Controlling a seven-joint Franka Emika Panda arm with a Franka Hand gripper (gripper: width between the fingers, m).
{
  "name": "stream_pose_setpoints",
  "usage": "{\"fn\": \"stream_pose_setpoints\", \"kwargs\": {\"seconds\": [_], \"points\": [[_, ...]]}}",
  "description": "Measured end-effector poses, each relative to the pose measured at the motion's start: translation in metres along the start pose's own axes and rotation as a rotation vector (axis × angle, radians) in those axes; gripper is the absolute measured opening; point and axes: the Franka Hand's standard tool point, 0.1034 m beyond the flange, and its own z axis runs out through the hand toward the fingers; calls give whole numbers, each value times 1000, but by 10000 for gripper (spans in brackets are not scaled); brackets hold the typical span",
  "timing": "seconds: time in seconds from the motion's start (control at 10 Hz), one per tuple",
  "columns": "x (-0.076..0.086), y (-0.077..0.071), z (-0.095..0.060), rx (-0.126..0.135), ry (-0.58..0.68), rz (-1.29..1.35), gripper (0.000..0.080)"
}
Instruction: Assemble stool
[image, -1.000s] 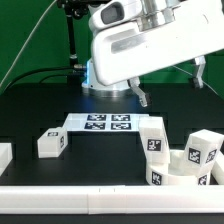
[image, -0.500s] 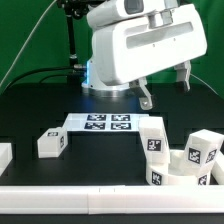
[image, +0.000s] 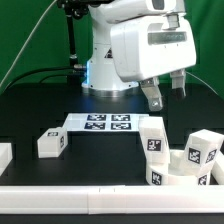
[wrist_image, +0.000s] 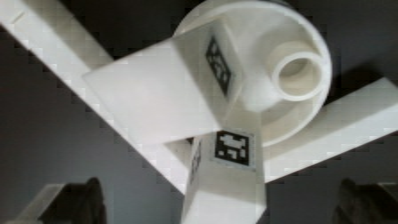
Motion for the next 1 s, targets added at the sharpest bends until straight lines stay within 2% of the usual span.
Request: {"fn": "stream_pose_setpoints", "kwargs": {"seconds": [0.5, 0.6, 0.7, 0.8, 0.9, 1.0], "points": [[1, 0, 0, 3, -5, 4, 649], [9, 0, 0, -15, -31, -2, 649], [18, -2, -2, -12, -85, 36, 649], [21, -5, -1, 14, -138, 50, 649], [20, -2, 0, 30, -161, 54, 649], [19, 0, 1, 32, -162, 57, 649]]}}
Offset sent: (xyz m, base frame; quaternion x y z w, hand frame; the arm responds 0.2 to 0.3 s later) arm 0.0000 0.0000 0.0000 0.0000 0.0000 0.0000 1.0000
